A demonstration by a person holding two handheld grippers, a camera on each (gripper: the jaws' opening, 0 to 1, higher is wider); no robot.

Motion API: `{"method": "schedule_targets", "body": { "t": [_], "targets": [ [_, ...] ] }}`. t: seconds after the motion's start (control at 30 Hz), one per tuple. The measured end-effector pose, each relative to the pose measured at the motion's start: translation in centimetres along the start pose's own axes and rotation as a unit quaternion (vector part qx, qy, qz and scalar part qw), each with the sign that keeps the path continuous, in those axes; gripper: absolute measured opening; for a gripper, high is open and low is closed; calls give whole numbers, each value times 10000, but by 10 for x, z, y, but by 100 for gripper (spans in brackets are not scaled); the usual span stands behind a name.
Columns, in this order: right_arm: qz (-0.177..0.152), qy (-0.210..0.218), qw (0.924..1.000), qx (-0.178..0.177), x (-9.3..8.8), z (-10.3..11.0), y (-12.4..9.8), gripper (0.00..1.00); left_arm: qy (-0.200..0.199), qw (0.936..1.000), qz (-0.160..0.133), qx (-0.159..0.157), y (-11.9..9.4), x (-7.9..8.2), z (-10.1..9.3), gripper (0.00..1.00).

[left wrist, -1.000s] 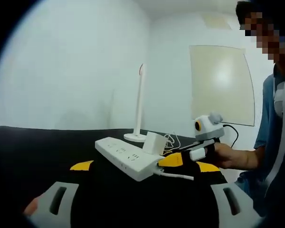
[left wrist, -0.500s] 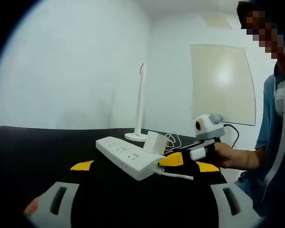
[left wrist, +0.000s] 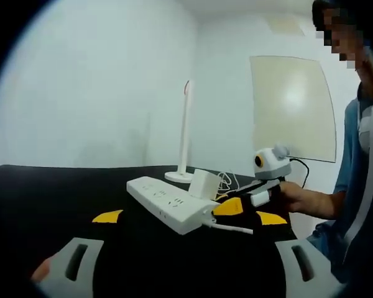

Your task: Insert the desk lamp plug into the socket, turn on the power strip switch, turn on the lamp switch, then turn off the lamp switch, turn off the power strip switch, and remove the plug from the socket.

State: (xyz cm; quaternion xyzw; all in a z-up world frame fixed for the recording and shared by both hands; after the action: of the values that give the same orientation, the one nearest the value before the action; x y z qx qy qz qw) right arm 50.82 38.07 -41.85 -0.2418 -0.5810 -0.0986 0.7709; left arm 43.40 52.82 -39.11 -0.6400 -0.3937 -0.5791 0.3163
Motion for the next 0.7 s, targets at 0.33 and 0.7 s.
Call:
{"method": "schedule_targets", "body": {
  "t": [0.33, 0.7],
  "targets": [
    [261, -255, 9980, 511, 0, -5, 1, 28, 1, 10000, -21, 62, -2, 1, 2, 79],
    [469, -393, 9940, 911, 0, -7, 10, 28, 6, 9999, -45, 119, -4, 2, 6, 79]
  ]
}}
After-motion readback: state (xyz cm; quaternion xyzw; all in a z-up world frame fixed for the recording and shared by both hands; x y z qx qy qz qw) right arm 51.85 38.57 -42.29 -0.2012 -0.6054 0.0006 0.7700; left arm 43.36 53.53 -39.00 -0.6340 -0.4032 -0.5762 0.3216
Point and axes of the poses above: the point that each gripper's makers call its tool centre point, and the gripper's own axes: y roughly forward along the fingers, z roughly to its left, x roughly out of its top, the point moved 3 cm from there along -y, roughly backward along the fingers, and after that the axes turned 4 degrees about -z, right-handed, at the moved point
